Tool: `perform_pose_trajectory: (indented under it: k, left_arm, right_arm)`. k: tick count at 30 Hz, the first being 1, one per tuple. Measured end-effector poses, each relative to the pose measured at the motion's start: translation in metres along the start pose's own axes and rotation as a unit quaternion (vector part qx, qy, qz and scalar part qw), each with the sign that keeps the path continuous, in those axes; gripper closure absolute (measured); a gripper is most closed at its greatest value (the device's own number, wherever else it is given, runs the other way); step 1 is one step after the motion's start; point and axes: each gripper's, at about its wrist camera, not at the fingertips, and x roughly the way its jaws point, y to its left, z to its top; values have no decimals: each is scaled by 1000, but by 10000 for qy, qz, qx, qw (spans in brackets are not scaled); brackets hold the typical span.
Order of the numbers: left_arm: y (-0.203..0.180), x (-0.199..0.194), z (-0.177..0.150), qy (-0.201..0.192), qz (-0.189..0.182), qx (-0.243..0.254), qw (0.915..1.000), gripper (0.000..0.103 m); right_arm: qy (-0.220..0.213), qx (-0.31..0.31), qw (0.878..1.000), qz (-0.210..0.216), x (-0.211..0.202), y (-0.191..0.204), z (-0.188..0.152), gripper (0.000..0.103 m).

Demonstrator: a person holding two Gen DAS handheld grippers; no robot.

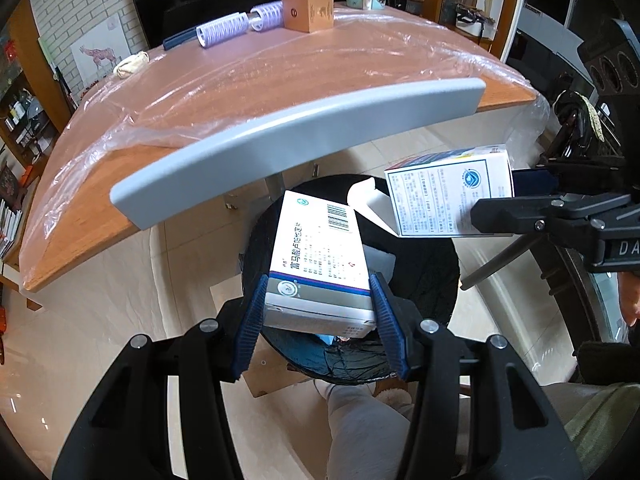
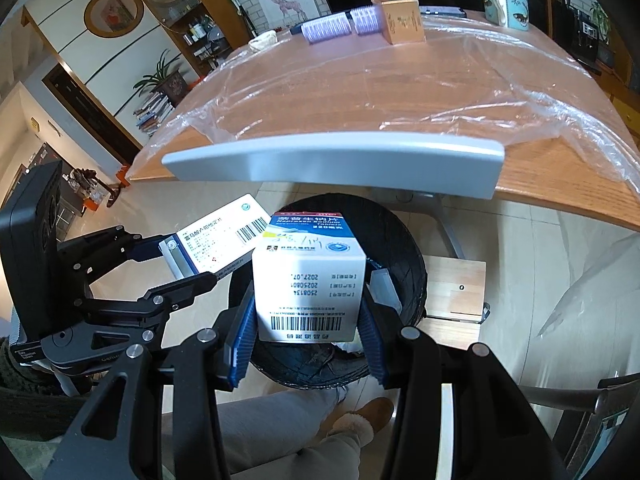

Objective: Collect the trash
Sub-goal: 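Lower both held medicine boxes down into the black bin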

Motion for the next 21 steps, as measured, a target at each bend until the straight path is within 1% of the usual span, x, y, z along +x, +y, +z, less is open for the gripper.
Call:
perform_pose_trajectory:
  k: [10,21]
  left_arm:
    - [0,17,-4,215,20,69,9997,50]
    - [-1,32,-7,422,36,169,9990,50]
  right_arm:
    - [228,11,9997,-63,20,-2,1,57]
    - [378,57,9991,-177,33,-6,-1,57]
